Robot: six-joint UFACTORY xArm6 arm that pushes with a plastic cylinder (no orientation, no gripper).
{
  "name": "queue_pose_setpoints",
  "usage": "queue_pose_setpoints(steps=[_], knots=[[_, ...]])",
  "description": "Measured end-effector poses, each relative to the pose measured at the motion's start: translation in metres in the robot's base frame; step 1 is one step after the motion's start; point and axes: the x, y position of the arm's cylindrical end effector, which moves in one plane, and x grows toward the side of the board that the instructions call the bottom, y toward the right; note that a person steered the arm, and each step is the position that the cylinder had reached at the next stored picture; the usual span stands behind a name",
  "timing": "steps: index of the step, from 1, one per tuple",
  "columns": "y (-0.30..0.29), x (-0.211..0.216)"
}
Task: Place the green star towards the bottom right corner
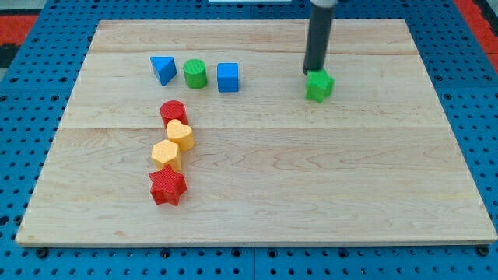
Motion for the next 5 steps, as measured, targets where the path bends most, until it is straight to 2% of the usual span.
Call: queue_pose_setpoints(steps=[2,3,4,5], knots=[[0.032,0.139],[0.040,0.177],[0.007,0.181],[-0.007,0.208]])
